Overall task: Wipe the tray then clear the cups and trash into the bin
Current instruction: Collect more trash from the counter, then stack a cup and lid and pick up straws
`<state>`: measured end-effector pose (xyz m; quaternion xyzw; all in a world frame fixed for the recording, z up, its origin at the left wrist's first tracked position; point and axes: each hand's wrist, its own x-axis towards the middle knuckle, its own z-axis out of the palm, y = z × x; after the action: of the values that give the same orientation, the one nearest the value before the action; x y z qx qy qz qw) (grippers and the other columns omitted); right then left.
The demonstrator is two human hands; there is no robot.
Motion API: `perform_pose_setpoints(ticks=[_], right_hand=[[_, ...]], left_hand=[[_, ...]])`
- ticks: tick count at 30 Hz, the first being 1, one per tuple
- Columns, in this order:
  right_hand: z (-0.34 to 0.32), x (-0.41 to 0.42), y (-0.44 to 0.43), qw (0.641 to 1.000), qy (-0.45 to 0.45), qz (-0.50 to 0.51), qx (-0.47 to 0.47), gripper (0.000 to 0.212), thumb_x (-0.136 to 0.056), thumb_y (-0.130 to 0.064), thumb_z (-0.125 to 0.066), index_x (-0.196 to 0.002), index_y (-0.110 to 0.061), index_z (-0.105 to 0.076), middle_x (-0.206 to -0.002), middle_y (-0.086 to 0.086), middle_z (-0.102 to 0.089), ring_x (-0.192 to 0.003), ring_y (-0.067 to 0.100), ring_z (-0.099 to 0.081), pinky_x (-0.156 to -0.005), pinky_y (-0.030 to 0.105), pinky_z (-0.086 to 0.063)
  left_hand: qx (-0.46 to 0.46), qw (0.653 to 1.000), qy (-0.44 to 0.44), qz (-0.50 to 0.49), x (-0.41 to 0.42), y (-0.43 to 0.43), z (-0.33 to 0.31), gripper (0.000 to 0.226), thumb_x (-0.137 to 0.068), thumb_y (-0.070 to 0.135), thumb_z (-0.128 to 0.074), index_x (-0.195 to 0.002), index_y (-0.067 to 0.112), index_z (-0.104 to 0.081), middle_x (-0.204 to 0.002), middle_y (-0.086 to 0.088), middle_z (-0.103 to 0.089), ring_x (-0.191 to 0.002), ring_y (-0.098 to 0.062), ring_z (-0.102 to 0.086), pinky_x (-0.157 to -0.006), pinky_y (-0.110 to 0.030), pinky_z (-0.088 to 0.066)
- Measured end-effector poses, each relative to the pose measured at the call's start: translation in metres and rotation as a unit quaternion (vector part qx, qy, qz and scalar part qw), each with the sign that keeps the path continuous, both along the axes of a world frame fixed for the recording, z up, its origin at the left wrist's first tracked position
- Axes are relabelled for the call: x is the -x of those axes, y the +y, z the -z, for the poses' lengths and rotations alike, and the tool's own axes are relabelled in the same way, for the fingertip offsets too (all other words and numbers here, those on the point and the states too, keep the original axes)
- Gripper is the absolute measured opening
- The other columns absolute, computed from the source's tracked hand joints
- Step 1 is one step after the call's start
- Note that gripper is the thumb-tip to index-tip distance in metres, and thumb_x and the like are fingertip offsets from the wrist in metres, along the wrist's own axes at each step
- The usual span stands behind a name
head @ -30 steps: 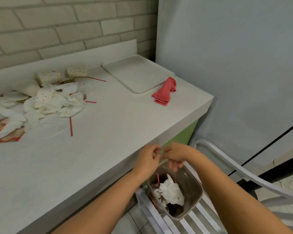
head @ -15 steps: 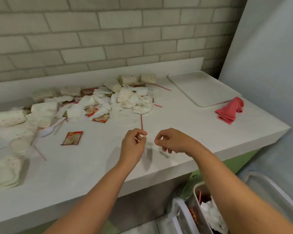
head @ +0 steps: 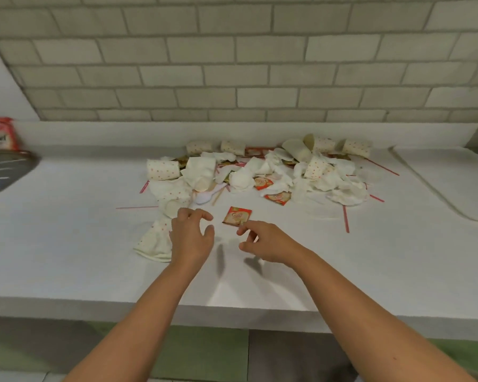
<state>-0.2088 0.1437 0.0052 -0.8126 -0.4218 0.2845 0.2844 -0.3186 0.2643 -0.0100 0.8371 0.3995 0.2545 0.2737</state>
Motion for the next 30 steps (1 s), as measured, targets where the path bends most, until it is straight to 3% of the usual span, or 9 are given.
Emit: perform_pose_setpoints(ticks=[7, 9, 12, 15, 17, 19, 24, 27, 30], right_hand=[[0.013, 0.033, 0.065, 0.999, 0.012, -0.032, -0.004, 0.035, -0.090, -0.019, -0.057, -0.124, -0.013, -0.052, -0.098, 0.002, -0.051, -0.084, 0.015, -0.050, -0.069, 0.020, -0.041], [0.019, 0.036, 0.078, 0.999, 0.015, -0.029, -0.002, 0.038, -0.090, -0.020, -0.058, -0.127, -0.013, -0.051, -0.099, 0.001, -0.049, -0.075, 0.011, -0.049, -0.072, 0.023, -0.041], [0.029, 0.041, 0.099, 0.999, 0.029, -0.013, -0.004, 0.047, -0.091, -0.026, -0.056, -0.135, -0.014, -0.042, -0.099, 0.002, -0.047, -0.061, 0.001, -0.039, -0.059, 0.018, -0.037], [0.035, 0.048, 0.116, 0.999, 0.042, 0.007, -0.003, 0.056, -0.092, -0.032, -0.054, -0.141, -0.017, -0.032, -0.113, 0.011, -0.059, -0.062, 0.006, -0.044, -0.059, 0.020, -0.040], [0.039, 0.053, 0.123, 0.999, 0.050, 0.016, -0.001, 0.062, -0.092, -0.032, -0.054, -0.144, -0.017, -0.026, -0.121, 0.018, -0.061, -0.071, 0.017, -0.052, -0.068, 0.026, -0.045], [0.042, 0.056, 0.128, 0.997, 0.067, 0.026, -0.006, 0.068, -0.091, -0.030, -0.056, -0.147, -0.016, -0.020, -0.124, 0.021, -0.059, -0.079, 0.020, -0.050, -0.076, 0.031, -0.043], [0.043, 0.056, 0.134, 0.995, 0.088, 0.043, -0.016, 0.070, -0.091, -0.021, -0.057, -0.148, -0.015, -0.019, -0.124, 0.019, -0.059, -0.088, 0.017, -0.051, -0.078, 0.029, -0.041], [0.035, 0.055, 0.130, 0.996, 0.079, 0.036, -0.022, 0.059, -0.092, -0.015, -0.053, -0.146, -0.013, -0.027, -0.106, 0.009, -0.056, -0.094, 0.020, -0.054, -0.080, 0.030, -0.043], [0.024, 0.046, 0.125, 0.998, 0.051, 0.037, -0.027, 0.047, -0.094, -0.012, -0.046, -0.140, -0.011, -0.037, -0.088, -0.005, -0.049, -0.094, 0.017, -0.047, -0.071, 0.024, -0.039]], left_hand=[[-0.018, 0.992, 0.075, -0.098, 0.042, 0.061, 0.005, 0.025, -0.088, 0.023, -0.059, -0.113, 0.020, -0.061, -0.130, -0.006, -0.041, -0.122, -0.028, -0.036, -0.096, -0.039, -0.033], [-0.005, 0.992, 0.095, -0.088, 0.049, 0.071, 0.008, 0.029, -0.087, 0.027, -0.061, -0.115, 0.021, -0.059, -0.132, -0.006, -0.039, -0.123, -0.028, -0.036, -0.098, -0.038, -0.032], [0.010, 0.992, 0.119, -0.045, 0.058, 0.081, 0.015, 0.038, -0.083, 0.033, -0.066, -0.118, 0.022, -0.056, -0.132, -0.005, -0.036, -0.122, -0.028, -0.036, -0.099, -0.037, -0.033], [0.025, 0.991, 0.135, -0.010, 0.061, 0.089, 0.022, 0.044, -0.079, 0.036, -0.070, -0.118, 0.019, -0.056, -0.128, -0.006, -0.038, -0.119, -0.026, -0.038, -0.099, -0.033, -0.034], [0.038, 0.990, 0.137, 0.008, 0.061, 0.092, 0.027, 0.045, -0.079, 0.035, -0.070, -0.118, 0.016, -0.057, -0.124, -0.006, -0.040, -0.117, -0.024, -0.038, -0.097, -0.030, -0.035], [0.054, 0.990, 0.123, 0.030, 0.060, 0.094, 0.031, 0.043, -0.081, 0.031, -0.069, -0.118, 0.013, -0.058, -0.119, -0.006, -0.044, -0.115, -0.024, -0.042, -0.092, -0.025, -0.036], [0.077, 0.991, 0.096, 0.057, 0.056, 0.098, 0.034, 0.031, -0.084, 0.019, -0.067, -0.113, 0.009, -0.060, -0.101, 0.000, -0.044, -0.105, -0.022, -0.053, -0.080, -0.018, -0.034], [0.085, 0.991, 0.071, 0.069, 0.053, 0.101, 0.029, 0.024, -0.083, 0.015, -0.067, -0.106, 0.008, -0.063, -0.095, 0.001, -0.050, -0.092, -0.016, -0.052, -0.075, -0.017, -0.035], [0.154, 0.986, -0.044, 0.046, 0.054, 0.112, 0.017, 0.006, -0.084, 0.007, -0.064, -0.088, 0.011, -0.065, -0.076, 0.005, -0.055, -0.076, -0.014, -0.049, -0.060, -0.017, -0.035]])
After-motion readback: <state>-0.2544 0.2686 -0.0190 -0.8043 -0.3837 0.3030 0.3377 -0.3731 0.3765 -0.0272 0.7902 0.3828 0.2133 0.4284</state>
